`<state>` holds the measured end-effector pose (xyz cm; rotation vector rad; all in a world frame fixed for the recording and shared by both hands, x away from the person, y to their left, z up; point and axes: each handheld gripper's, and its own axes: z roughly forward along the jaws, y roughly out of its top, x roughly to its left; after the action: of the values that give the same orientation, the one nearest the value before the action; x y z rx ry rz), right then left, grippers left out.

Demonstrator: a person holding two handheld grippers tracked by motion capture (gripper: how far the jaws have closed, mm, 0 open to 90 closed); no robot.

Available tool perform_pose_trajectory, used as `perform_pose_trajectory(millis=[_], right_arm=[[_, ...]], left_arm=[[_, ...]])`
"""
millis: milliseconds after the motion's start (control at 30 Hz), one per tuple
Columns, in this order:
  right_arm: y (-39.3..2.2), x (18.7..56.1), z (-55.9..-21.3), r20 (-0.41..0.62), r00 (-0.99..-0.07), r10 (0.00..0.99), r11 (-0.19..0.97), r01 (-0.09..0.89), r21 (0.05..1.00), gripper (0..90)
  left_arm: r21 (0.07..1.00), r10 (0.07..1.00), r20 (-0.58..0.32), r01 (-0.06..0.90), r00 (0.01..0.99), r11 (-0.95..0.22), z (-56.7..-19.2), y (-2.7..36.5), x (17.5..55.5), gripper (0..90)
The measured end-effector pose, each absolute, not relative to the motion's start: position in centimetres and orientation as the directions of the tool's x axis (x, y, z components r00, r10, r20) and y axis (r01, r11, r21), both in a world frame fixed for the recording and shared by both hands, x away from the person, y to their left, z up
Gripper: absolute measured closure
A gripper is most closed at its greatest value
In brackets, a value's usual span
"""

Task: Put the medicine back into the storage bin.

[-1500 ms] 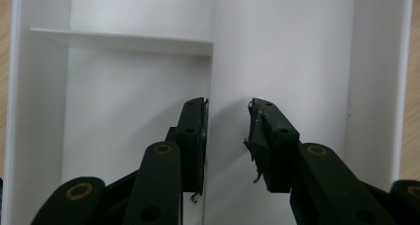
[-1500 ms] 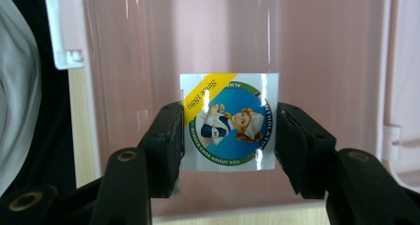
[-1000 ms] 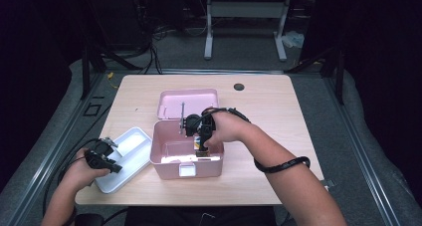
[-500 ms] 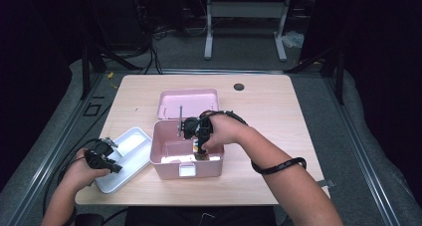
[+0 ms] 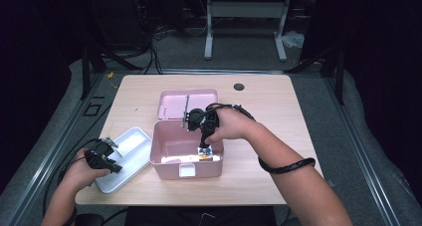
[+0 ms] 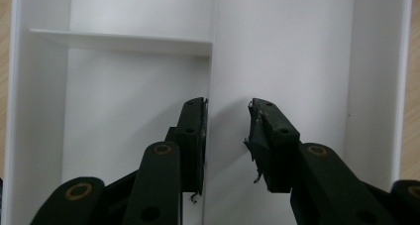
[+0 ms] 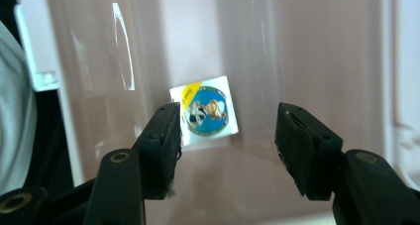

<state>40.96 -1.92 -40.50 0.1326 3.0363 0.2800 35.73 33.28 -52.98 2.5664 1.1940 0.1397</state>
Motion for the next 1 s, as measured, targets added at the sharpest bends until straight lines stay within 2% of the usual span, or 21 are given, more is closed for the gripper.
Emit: perform_pose_trajectory(millis=[233,433,700,1000], right_arm=[[-4.5,41.3,-38.2,-0.108,-0.980,0.168,0.966,0.142,0.216,43.4],[-7.0,41.4,-37.9,-0.121,-0.967,0.224,0.953,0.191,0.235,43.4],[-11.2,40.9,-39.4,-0.121,-0.925,0.361,0.903,0.315,0.291,43.5],[-14.0,41.0,-42.3,-0.059,-0.893,0.445,0.858,0.407,0.312,44.2]], left_arm=[[0.320,0.761,-0.051,0.732,0.647,-0.601,-53.0,33.5,35.8,67.1],[0.325,0.763,-0.072,0.738,0.642,-0.591,-53.0,33.7,35.9,67.9],[0.283,0.774,-0.050,0.752,0.632,-0.595,-52.9,33.1,36.4,70.5],[0.219,0.772,0.003,0.752,0.636,-0.621,-52.7,32.0,36.8,73.5]])
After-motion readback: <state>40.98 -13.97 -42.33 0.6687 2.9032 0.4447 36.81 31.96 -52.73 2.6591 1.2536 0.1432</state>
